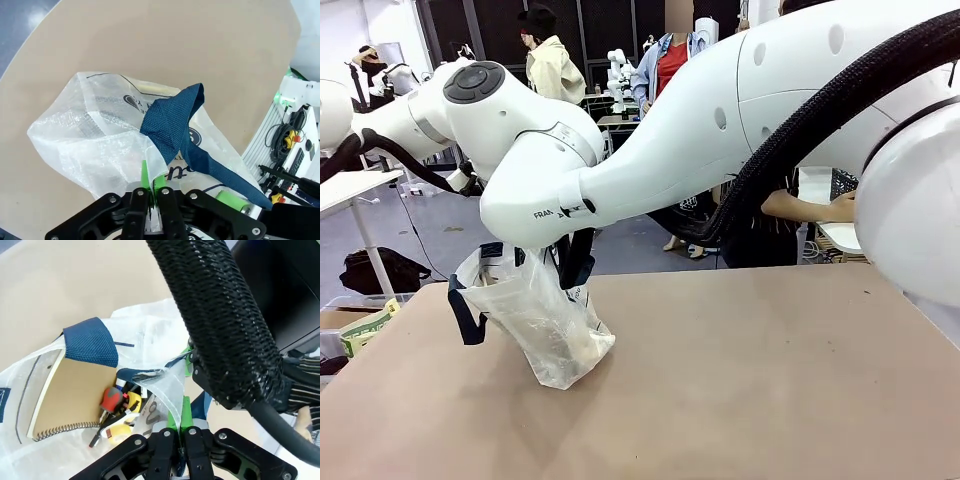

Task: Transfer purchased items from the store into the shopping bag.
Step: Move the Reusable shopping bag to the right side of the table.

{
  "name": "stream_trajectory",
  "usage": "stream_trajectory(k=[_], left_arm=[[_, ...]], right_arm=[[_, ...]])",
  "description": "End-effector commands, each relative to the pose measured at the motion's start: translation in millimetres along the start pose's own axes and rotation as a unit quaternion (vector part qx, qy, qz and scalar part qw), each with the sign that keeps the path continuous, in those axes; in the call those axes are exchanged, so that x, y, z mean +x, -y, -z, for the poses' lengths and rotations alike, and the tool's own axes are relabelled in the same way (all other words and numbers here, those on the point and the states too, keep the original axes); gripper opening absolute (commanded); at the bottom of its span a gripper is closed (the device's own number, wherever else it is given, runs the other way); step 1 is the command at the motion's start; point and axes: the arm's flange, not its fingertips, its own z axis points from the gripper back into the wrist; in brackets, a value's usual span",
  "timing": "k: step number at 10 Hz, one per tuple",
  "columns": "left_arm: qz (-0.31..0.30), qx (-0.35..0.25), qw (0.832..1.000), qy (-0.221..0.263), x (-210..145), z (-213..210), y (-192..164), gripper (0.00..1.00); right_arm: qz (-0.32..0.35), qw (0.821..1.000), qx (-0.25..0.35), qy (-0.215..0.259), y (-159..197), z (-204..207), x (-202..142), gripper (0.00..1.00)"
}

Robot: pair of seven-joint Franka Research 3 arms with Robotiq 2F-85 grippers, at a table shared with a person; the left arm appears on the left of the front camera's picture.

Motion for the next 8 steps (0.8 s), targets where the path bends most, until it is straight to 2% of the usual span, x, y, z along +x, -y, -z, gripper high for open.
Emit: stream_trajectory(k=[1,2,3,7,8], left_arm=[[-0.004,0.011,1.0,0.022,0.7,1.5,-13.7,0.0],[-0.003,0.01,0.999,0.034,-0.2,0.7,-14.8,0.0],[-0.003,0.009,0.999,0.036,-0.4,0.3,-15.5,0.0],[0.003,0.005,0.999,0.046,-2.6,-0.4,-17.6,0.0],[0.005,0.004,0.999,0.049,-2.9,-0.6,-17.7,0.0]], right_arm=[[0.013,0.999,-0.032,0.008,-4.3,-13.2,9.1,0.0],[0.013,0.999,-0.032,0.008,-4.6,-13.6,9.0,0.0],[0.012,1.0,-0.028,0.003,-4.7,-14.7,9.1,0.09],[0.014,0.999,-0.03,0.006,-3.7,-25.6,4.6,0.89],[0.016,0.999,-0.033,0.007,-2.3,-31.9,1.2,1.0]])
